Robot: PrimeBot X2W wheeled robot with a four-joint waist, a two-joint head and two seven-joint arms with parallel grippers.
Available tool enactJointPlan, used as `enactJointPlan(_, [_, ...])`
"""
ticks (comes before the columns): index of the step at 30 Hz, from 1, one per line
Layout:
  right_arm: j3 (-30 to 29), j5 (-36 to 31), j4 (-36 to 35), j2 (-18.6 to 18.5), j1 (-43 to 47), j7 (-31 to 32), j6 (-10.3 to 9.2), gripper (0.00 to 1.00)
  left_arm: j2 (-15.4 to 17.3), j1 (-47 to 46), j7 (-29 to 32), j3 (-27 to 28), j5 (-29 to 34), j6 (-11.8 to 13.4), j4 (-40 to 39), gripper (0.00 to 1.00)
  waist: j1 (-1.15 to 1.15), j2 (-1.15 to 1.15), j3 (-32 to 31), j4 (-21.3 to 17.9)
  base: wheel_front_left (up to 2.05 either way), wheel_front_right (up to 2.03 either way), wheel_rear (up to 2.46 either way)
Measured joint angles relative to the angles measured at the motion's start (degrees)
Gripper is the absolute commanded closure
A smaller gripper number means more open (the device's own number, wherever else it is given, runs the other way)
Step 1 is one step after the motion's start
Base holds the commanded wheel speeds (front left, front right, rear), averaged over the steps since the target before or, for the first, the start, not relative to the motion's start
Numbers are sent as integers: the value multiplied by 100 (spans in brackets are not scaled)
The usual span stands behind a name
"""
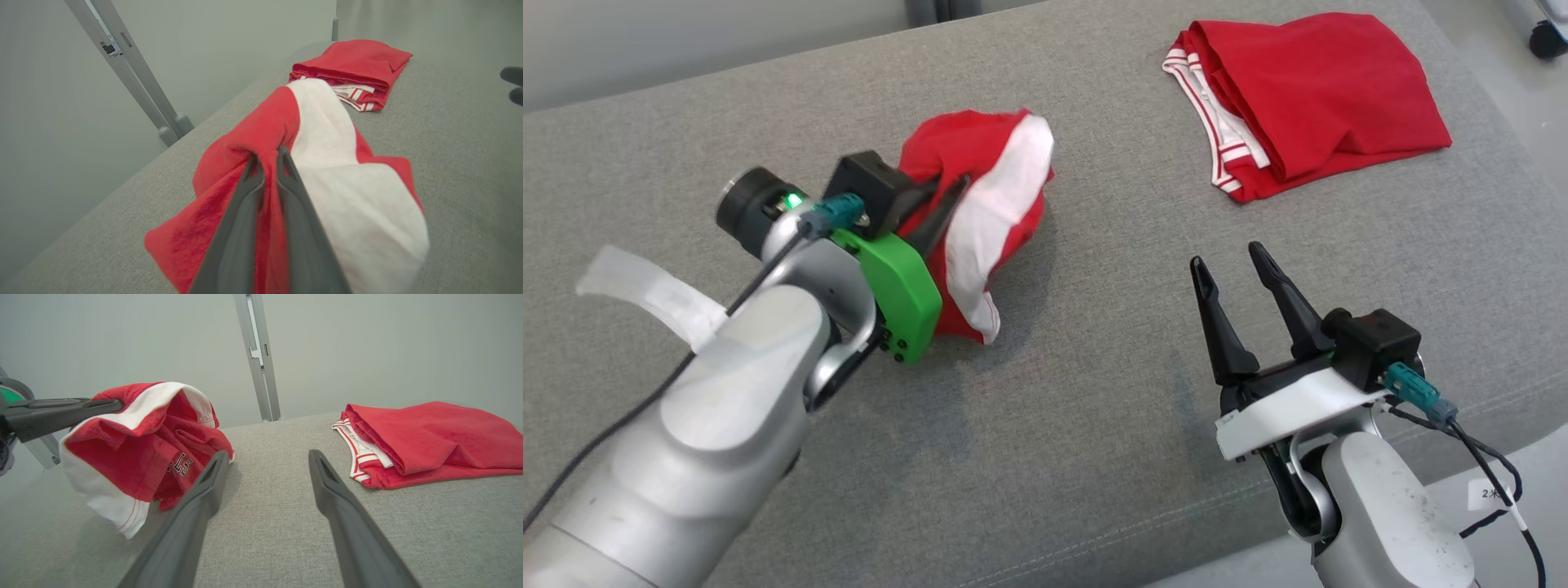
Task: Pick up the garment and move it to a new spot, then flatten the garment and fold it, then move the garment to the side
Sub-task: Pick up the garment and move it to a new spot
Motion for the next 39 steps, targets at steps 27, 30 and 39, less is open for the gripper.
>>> enactJointPlan(27, [-1, 15, 77, 5, 119, -10, 0, 0, -568, 712, -1392, -1129, -524, 176, 1314, 0, 0, 0, -278, 624, 0, 0, 0])
enactJointPlan(30, [-26, 15, 78, 5, 149, -10, 0, 0, -661, 756, -1571, -1025, -495, 297, 1316, 0, 0, 0, -309, 677, 0, 0, 0])
enactJointPlan(39, [-127, -3, 43, 5, 171, -10, 0, 0, -636, 1127, -1695, -132, -181, 881, 392, 0, 0, 0, -395, 844, 0, 0, 0])
